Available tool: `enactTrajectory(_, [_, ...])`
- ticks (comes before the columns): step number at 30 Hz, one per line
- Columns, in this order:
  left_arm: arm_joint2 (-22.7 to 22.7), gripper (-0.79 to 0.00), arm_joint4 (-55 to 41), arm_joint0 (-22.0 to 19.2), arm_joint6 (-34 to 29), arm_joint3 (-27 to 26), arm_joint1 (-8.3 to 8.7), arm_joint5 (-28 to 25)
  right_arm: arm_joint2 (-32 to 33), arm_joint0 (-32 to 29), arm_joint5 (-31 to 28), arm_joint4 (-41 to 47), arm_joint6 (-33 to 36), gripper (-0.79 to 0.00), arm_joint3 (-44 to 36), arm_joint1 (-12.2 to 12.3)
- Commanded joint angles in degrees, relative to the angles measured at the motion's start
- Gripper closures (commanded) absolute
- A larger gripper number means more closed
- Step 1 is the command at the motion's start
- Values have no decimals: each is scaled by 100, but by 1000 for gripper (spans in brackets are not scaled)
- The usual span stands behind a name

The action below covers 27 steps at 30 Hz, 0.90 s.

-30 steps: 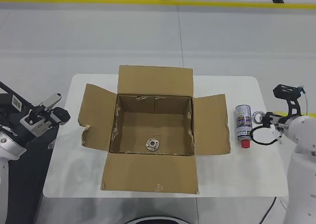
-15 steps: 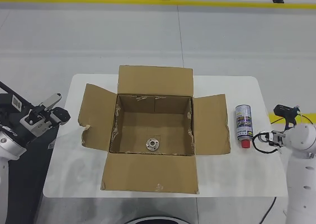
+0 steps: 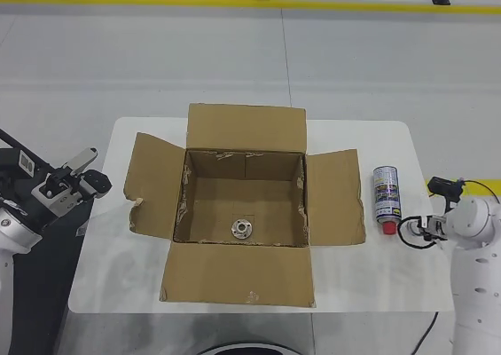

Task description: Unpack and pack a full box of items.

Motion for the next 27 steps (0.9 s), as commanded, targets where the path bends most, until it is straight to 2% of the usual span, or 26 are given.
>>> enactTrajectory(1, [0,-785,0,0,0,0,0,0,-19,-10,9,22,-17,-22,27,5])
enactTrajectory(10, [0,-785,0,0,0,0,0,0,-138,-23,39,67,-1,-111,140,43])
enactTrajectory(13, [0,-785,0,0,0,0,0,0,-157,-32,60,82,10,-194,141,56])
enactTrajectory(19, [0,-785,0,0,0,0,0,0,-165,-77,94,126,67,-240,19,84])
enactTrajectory(20, [0,-785,0,0,0,0,0,0,-160,-83,106,130,73,-280,-46,90])
enactTrajectory(23, [0,-785,0,0,0,0,0,0,-149,-123,130,204,86,-302,-361,102])
enactTrajectory(26, [0,-785,0,0,0,0,0,0,-160,-180,158,284,179,-360,-840,112])
enactTrajectory(27, [0,-785,0,0,0,0,0,0,-159,-186,162,325,210,-419,-1012,115])
